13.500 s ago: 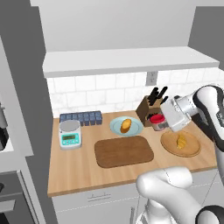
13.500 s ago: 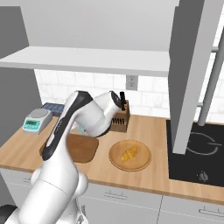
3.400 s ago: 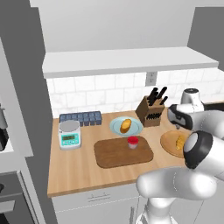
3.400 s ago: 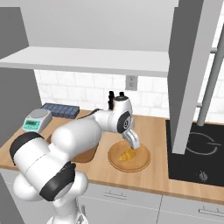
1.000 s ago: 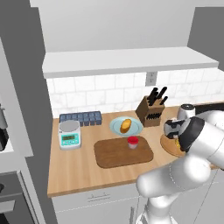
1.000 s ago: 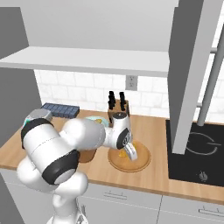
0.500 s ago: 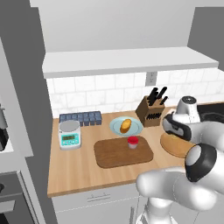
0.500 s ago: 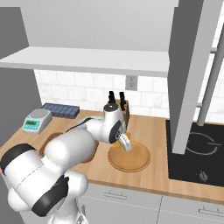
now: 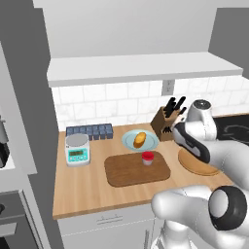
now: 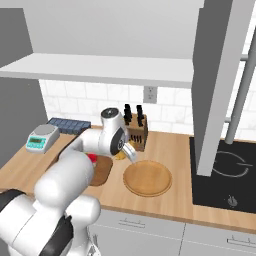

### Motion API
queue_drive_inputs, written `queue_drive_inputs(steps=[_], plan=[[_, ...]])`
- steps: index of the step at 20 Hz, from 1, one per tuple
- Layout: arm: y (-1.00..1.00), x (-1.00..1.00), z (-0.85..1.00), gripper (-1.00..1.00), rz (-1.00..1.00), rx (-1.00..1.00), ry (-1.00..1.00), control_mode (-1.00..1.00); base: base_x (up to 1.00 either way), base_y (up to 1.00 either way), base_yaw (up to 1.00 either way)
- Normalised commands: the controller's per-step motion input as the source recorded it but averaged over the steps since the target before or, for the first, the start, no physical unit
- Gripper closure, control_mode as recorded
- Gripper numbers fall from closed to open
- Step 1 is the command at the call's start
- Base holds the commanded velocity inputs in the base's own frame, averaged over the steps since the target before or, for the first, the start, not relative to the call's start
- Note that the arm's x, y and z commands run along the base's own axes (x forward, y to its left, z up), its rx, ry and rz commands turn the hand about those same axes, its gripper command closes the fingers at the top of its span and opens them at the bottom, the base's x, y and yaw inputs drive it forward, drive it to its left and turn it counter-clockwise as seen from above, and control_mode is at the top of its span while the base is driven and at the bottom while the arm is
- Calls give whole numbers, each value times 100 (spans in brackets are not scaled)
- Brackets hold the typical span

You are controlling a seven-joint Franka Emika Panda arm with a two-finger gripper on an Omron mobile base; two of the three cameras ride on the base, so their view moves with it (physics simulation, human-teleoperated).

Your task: From the different types of pastries on the counter, select a croissant and place it on the cutting board. Then retrieve a jar of jam from the cabinet and place it alongside the croissant on the cutting board.

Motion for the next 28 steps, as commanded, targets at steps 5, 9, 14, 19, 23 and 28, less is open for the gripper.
queue_drive_inputs(steps=[5, 9, 14, 19, 23, 28], plan=[[46, 4, 55, 100, 13, 0, 0, -100, 0, 0, 0], [52, 6, 53, 100, 13, -1, 0, -100, 0, 0, 0], [54, 2, 43, 100, 11, -2, 0, -100, 0, 0, 0], [64, 0, 34, 100, 10, -5, 1, -100, 0, 0, 0], [74, 0, 22, 100, 8, -7, 5, -100, 0, 0, 0], [76, 0, 2, 100, 5, -10, 12, -100, 0, 0, 0]])
